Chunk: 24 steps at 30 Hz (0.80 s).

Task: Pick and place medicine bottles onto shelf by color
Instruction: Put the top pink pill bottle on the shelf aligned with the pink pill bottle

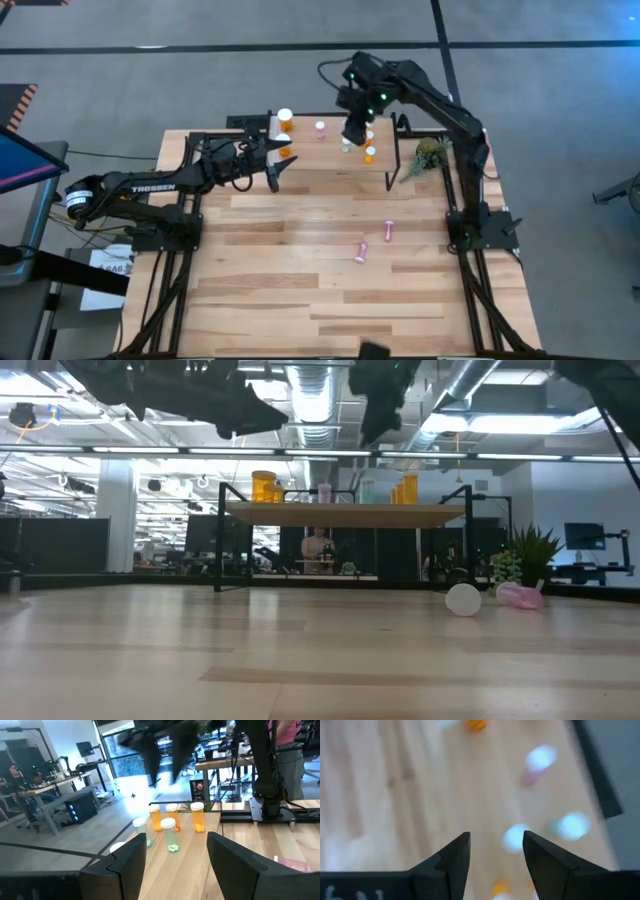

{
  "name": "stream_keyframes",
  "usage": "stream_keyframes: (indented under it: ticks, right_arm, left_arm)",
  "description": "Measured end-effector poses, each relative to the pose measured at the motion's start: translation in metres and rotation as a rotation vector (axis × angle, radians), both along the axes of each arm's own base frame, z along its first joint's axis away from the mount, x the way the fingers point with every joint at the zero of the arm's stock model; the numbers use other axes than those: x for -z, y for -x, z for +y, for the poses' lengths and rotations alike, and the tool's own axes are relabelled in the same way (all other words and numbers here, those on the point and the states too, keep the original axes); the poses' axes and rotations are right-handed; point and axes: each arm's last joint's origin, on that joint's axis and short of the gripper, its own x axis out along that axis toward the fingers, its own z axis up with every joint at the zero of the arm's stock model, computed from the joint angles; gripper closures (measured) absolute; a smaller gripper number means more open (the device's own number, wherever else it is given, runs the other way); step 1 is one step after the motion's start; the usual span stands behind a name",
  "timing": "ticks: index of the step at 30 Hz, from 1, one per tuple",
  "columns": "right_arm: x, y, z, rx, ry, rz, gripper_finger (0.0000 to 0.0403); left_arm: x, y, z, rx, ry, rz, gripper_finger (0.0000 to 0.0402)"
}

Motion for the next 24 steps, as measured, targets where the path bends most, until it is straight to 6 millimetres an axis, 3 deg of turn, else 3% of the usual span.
stream_keyframes:
  ticks: [8, 13, 17, 24]
  right_arm:
    - [-0.027, 0.002, 0.094, -0.177, 0.034, 0.047, 0.0199]
    - [-0.030, 0.010, 0.155, -0.314, 0.054, 0.011, 0.0205]
    - [-0.012, 0.030, 0.186, -0.320, 0.110, -0.011, 0.0208]
    - [0.053, 0.088, 0.208, -0.214, 0.079, -0.112, 0.0209]
  left_arm:
    - [0.002, 0.000, 0.000, 0.000, 0.018, 0.020, 0.0203]
    - [0.004, 0.000, -0.001, 0.007, 0.031, 0.031, 0.0203]
    - [0.004, 0.000, 0.000, -0.003, 0.036, 0.030, 0.0203]
    - [0.002, -0.001, -0.003, 0.007, 0.028, 0.014, 0.0203]
